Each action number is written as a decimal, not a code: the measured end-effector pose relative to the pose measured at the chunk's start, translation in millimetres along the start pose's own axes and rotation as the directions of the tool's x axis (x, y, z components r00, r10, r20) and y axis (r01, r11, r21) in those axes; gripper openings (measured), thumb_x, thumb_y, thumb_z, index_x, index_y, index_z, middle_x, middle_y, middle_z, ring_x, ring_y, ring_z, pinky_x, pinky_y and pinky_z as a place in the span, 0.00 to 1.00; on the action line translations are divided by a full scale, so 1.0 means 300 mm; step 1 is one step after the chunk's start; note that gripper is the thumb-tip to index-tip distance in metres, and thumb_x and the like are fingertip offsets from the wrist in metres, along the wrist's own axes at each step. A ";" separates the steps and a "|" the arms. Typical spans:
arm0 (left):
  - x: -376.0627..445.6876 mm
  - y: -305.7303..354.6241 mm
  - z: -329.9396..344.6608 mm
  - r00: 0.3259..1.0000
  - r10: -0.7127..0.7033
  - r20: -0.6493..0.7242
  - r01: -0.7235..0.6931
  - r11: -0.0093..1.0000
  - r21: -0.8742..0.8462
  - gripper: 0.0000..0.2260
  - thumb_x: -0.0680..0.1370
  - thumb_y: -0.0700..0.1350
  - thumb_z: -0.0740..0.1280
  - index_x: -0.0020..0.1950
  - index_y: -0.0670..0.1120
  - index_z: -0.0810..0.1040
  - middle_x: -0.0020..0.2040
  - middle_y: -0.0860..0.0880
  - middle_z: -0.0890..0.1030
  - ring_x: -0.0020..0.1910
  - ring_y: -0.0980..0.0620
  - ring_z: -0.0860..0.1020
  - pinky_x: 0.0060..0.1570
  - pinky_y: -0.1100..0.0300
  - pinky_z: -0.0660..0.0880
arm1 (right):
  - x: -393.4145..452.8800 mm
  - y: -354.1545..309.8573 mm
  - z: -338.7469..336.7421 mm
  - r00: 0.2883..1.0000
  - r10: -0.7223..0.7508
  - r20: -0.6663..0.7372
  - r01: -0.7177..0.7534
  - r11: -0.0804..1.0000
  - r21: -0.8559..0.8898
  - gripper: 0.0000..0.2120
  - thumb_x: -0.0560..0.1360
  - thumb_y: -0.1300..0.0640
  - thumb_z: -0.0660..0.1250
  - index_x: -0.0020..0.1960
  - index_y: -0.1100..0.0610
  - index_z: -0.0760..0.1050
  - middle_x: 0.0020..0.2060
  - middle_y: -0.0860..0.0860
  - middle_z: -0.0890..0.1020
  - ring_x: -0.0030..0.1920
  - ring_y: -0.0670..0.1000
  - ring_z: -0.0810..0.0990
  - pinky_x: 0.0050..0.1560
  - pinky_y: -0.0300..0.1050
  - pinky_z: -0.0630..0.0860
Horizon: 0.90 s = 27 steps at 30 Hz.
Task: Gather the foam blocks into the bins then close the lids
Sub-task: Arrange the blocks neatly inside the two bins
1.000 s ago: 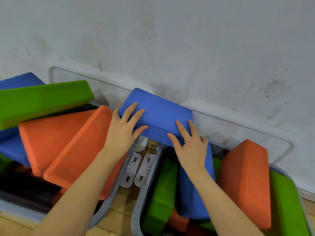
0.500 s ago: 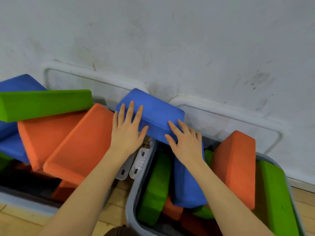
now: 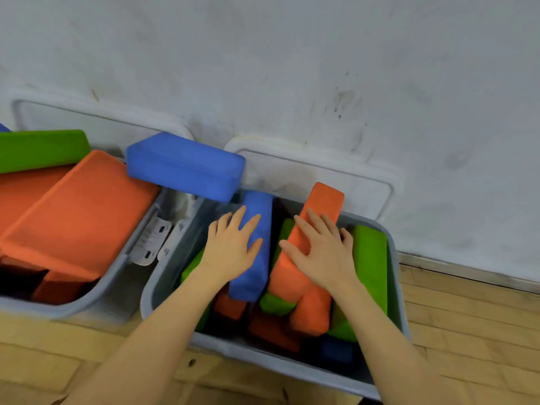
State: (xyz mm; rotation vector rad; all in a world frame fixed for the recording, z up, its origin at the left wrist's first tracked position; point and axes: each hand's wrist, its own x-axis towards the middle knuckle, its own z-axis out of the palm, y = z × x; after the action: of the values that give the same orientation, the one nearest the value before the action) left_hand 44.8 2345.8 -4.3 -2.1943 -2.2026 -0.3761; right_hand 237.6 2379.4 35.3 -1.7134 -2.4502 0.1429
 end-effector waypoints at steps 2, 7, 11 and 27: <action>-0.041 0.030 0.029 0.998 -0.021 0.065 0.021 1.000 0.005 0.26 0.73 0.58 0.54 0.62 0.47 0.78 0.62 0.38 0.77 0.52 0.34 0.79 0.46 0.43 0.76 | -0.018 0.012 0.000 0.999 0.012 0.043 -0.013 1.000 0.020 0.43 0.62 0.22 0.42 0.74 0.36 0.55 0.77 0.46 0.50 0.76 0.55 0.48 0.71 0.62 0.49; -0.103 0.089 0.063 0.959 -0.166 0.229 0.165 0.986 0.023 0.38 0.68 0.66 0.36 0.76 0.55 0.55 0.78 0.46 0.51 0.60 0.39 0.73 0.55 0.51 0.70 | -0.061 0.049 0.003 0.993 0.065 -0.097 -0.043 0.977 0.210 0.35 0.68 0.30 0.56 0.71 0.43 0.64 0.72 0.53 0.62 0.70 0.62 0.58 0.61 0.62 0.70; -0.119 0.130 0.111 0.950 -0.190 0.247 0.210 0.976 -0.057 0.32 0.76 0.67 0.49 0.77 0.56 0.48 0.78 0.49 0.40 0.61 0.38 0.72 0.55 0.50 0.71 | -0.101 0.083 0.027 0.993 0.099 -0.062 -0.078 0.958 0.277 0.32 0.72 0.32 0.56 0.73 0.42 0.61 0.76 0.53 0.56 0.74 0.63 0.54 0.68 0.62 0.64; -0.190 0.274 -0.118 0.949 -0.316 -0.010 0.281 0.859 -0.429 0.24 0.76 0.50 0.67 0.72 0.52 0.67 0.77 0.46 0.55 0.70 0.47 0.66 0.61 0.56 0.67 | -0.210 0.198 -0.046 0.951 0.049 -0.304 0.197 0.663 0.722 0.20 0.74 0.65 0.66 0.64 0.52 0.75 0.65 0.50 0.69 0.51 0.43 0.74 0.57 0.38 0.71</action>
State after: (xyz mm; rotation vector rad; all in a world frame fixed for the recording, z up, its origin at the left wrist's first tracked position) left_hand 121.3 2282.6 33.5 -1.9391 -2.6206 -1.0231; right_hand 316.4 2340.5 35.1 -1.1424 -1.8189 0.7190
